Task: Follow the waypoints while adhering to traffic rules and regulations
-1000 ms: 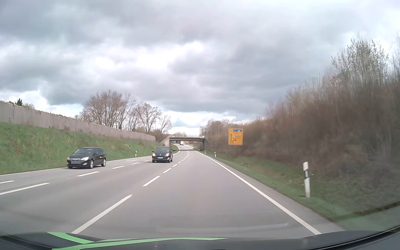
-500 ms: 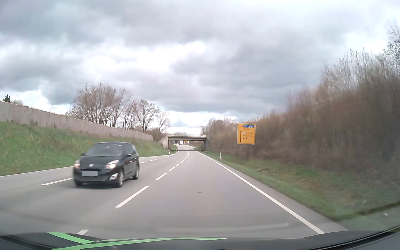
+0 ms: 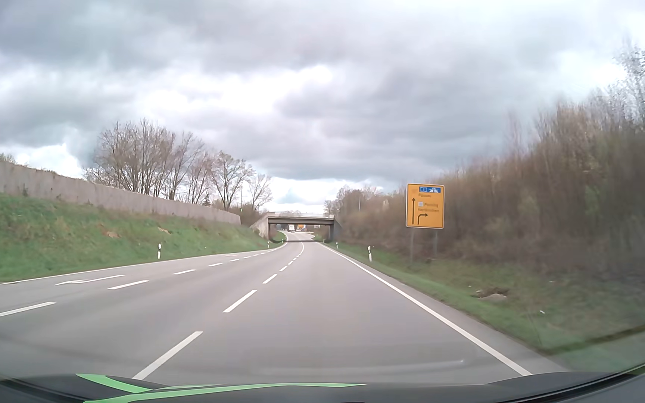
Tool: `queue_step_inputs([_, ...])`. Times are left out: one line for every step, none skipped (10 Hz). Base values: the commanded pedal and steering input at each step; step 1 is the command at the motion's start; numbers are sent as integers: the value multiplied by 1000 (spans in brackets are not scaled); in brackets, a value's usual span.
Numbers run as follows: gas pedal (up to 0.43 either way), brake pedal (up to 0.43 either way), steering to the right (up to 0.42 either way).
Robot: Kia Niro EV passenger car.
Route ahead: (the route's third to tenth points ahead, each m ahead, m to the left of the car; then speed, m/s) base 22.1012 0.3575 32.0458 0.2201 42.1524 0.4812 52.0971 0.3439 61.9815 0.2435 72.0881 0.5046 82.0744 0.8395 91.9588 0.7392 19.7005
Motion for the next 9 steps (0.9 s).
queue_step_inputs([138,0,0])
queue_step_inputs([138,0,0])
queue_step_inputs([138,0,0])
queue_step_inputs([138,0,0])
queue_step_inputs([138,0,0])
queue_step_inputs([138,0,0])
queue_step_inputs([138,0,0])
queue_step_inputs([138,0,0])
queue_step_inputs([138,0,0])
